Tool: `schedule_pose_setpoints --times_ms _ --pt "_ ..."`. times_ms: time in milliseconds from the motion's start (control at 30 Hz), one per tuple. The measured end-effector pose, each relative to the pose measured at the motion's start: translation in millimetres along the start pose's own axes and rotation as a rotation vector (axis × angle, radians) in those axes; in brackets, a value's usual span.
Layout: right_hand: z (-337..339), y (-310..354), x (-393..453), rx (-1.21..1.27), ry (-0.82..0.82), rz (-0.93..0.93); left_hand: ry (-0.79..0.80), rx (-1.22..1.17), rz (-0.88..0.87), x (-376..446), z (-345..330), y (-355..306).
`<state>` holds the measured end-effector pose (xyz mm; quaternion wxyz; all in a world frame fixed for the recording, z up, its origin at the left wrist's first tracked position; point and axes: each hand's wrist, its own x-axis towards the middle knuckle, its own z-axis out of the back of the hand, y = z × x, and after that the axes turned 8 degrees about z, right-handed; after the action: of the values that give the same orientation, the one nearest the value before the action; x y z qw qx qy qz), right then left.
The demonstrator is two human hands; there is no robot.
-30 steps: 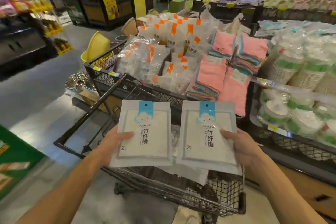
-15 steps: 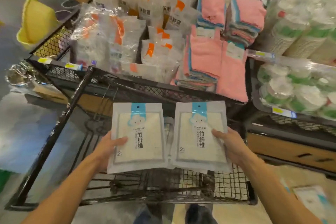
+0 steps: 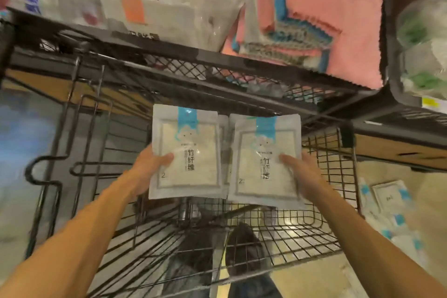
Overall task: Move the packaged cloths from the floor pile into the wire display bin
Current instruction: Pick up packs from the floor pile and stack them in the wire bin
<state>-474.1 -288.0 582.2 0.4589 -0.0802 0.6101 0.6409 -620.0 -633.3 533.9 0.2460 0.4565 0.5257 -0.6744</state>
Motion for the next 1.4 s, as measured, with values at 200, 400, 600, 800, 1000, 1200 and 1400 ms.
schedule_pose_setpoints --times_ms 200,400,600,800,1000,1200,1400 --pt "-30 -41 58 -0.100 -0.082 0.024 -0.143 0.149 -0.042 53 -21 9" --pt "-51 -75 85 -0.550 -0.294 0.114 -0.634 0.430 -0.291 59 -55 20" --pt "-53 -43 72 -0.988 -0.369 0.174 -0.763 0.973 -0.428 53 -59 12" --pt "-24 -7 54 -1.266 -0.157 0.412 -0.710 1.197 -0.521 15 -58 -21" --pt "21 45 -1 -1.308 -0.080 0.543 -0.727 1.207 -0.474 -69 -68 -49" --pt "71 98 -74 -1.213 -0.123 0.607 -0.789 1.201 -0.528 -168 -85 -84" --pt "121 131 -144 -1.085 -0.289 0.651 -0.815 1.216 -0.759 -248 -117 -130"
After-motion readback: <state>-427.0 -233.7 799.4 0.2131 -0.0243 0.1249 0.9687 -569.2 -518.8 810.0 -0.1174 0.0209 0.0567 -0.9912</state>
